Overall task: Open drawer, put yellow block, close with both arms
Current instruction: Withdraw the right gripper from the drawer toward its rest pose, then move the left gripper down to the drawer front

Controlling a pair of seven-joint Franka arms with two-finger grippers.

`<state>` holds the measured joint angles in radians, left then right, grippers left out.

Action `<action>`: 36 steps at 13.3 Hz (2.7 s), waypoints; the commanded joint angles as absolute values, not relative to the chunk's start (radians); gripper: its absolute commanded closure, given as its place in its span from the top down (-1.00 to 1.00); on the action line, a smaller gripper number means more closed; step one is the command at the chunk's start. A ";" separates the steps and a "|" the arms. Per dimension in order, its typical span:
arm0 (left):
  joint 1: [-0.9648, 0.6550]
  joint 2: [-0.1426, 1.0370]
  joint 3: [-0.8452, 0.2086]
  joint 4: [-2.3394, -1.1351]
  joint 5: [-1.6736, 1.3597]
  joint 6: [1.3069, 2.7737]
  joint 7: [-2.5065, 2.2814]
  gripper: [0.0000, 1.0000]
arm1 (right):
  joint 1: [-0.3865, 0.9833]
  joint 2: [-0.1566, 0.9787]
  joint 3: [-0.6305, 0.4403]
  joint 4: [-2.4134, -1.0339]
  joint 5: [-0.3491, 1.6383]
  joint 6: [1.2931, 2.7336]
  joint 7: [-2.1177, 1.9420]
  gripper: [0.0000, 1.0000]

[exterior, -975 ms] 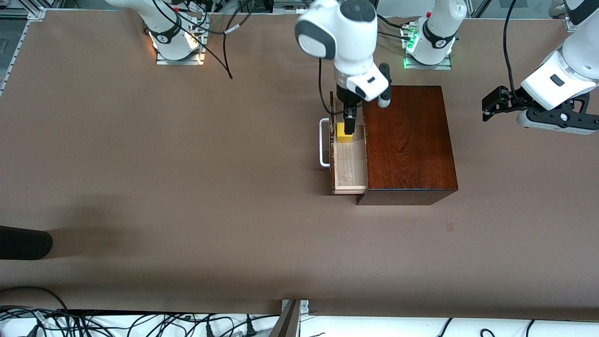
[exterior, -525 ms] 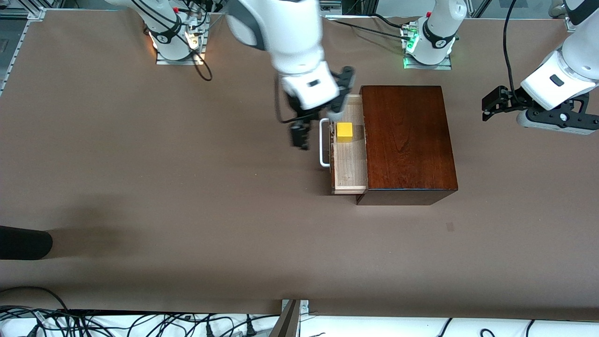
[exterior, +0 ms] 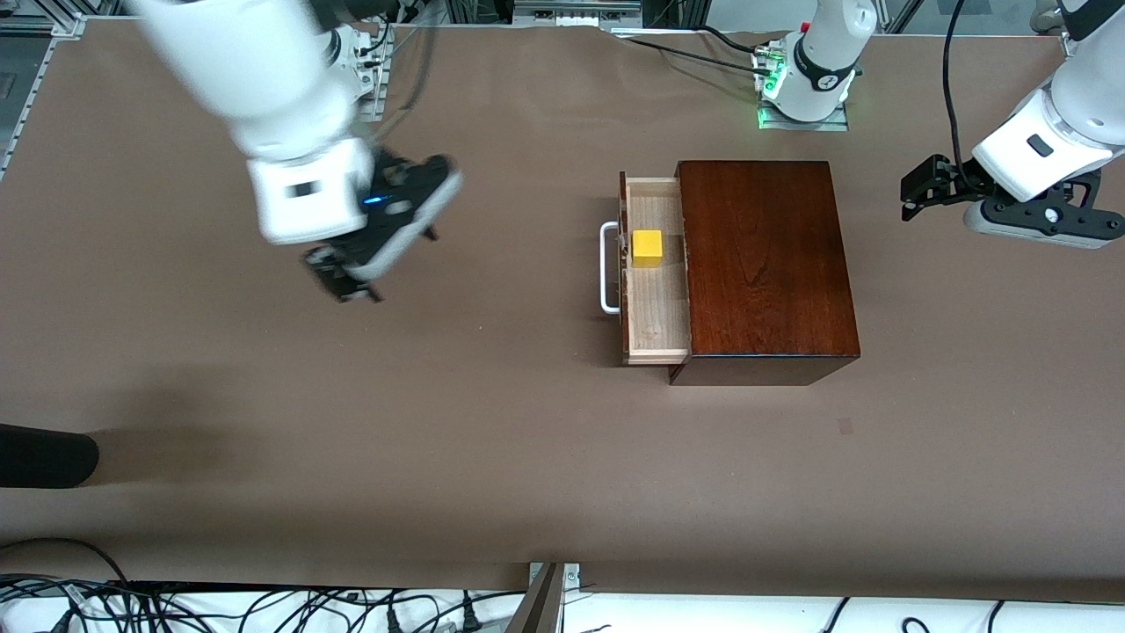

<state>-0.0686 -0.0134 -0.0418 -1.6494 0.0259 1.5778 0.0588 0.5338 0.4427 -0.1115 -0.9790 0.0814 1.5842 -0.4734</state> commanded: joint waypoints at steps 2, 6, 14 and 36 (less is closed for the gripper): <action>-0.077 0.000 -0.037 -1.614 0.000 1.551 0.069 1.00 | 0.532 0.192 -0.156 -1.343 0.107 1.675 -0.433 1.00; -0.078 0.000 -0.044 -1.614 -0.009 1.530 0.072 1.00 | 0.471 0.072 -0.170 -1.550 0.107 1.709 -0.311 1.00; -0.100 0.003 -0.187 -1.614 -0.069 1.445 0.077 1.00 | 0.246 0.028 -0.175 -1.660 0.107 1.694 -0.270 1.00; -0.414 0.618 -0.472 -1.508 0.319 1.976 0.687 1.00 | 0.267 0.049 -0.164 -1.591 0.005 1.615 -0.146 1.00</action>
<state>-0.4161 0.5980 -0.4766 -1.5388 0.2795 1.9967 0.6736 0.2612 0.0473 -0.1666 -1.5992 0.0240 1.6331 -0.1619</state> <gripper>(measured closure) 0.000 0.000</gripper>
